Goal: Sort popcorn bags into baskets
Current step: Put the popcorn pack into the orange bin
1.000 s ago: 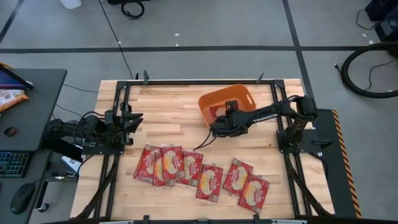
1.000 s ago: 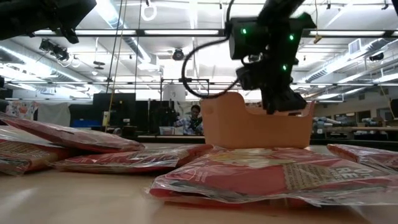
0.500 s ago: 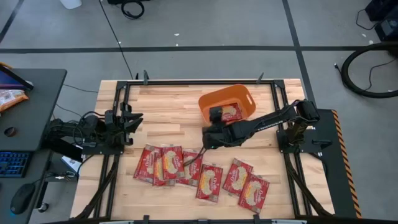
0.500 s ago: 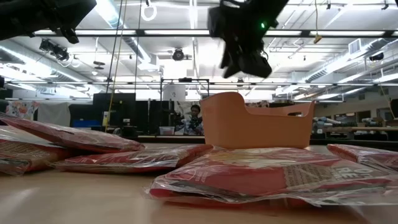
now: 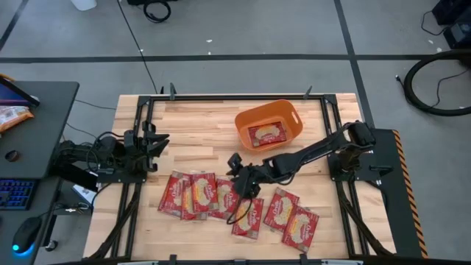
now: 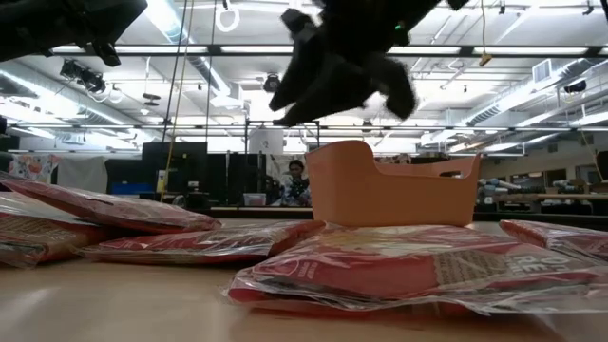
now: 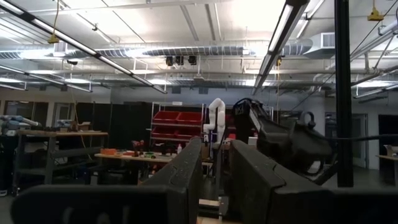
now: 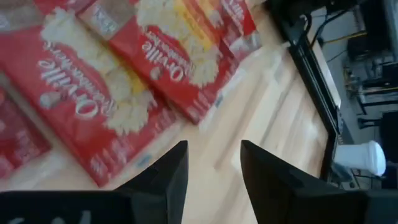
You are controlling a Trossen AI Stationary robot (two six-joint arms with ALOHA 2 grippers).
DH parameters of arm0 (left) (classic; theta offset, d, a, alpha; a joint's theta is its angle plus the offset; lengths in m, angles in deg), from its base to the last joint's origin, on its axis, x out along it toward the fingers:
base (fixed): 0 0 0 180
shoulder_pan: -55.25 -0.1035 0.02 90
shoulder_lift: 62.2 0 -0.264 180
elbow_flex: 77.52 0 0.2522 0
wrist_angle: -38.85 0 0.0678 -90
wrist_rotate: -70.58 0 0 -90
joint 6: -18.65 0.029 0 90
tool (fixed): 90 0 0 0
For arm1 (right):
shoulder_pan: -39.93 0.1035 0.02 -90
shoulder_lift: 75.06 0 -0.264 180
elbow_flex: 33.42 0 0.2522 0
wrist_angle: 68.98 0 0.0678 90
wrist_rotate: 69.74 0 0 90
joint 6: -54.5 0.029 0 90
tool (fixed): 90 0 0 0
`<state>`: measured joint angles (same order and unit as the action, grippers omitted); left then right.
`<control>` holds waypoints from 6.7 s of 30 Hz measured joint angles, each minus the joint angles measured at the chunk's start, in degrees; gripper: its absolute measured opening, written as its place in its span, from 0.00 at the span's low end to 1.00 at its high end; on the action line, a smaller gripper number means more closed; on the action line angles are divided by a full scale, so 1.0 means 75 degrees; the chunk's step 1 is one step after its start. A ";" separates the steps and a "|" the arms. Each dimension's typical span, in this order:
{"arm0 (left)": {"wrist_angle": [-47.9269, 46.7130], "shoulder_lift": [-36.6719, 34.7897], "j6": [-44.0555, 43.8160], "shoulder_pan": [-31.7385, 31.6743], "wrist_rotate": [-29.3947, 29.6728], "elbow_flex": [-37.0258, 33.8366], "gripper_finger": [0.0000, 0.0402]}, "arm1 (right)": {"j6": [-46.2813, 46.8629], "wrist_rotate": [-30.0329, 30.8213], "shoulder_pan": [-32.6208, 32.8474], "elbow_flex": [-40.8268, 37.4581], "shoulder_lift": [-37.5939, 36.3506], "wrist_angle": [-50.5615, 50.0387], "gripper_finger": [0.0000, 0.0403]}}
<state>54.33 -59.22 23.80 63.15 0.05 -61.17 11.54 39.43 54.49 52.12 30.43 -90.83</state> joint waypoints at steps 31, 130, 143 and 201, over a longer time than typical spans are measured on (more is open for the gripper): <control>-0.1307 0.0306 -0.1552 -0.0009 0.0204 0.0003 0.22 | 0.3025 0.0210 0.1063 0.4526 0.3920 -0.0774 0.41; -0.2142 0.0301 -0.2398 0.0000 -0.0515 0.0003 0.22 | 1.1173 0.3980 -0.1813 0.3912 -0.0610 -1.0903 0.01; -0.2215 0.0303 -0.2404 -0.0003 -0.0515 0.0003 0.22 | 1.0302 0.2604 -0.3362 0.1859 -0.0608 -0.8689 0.05; -0.2298 0.0301 -0.2445 -0.0003 -0.0341 0.0000 0.22 | 0.7990 -0.0986 0.1145 0.2186 0.1450 -0.4775 0.40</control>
<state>37.09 -56.96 5.46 63.13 -2.51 -61.17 71.47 32.03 63.07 68.52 41.30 -126.64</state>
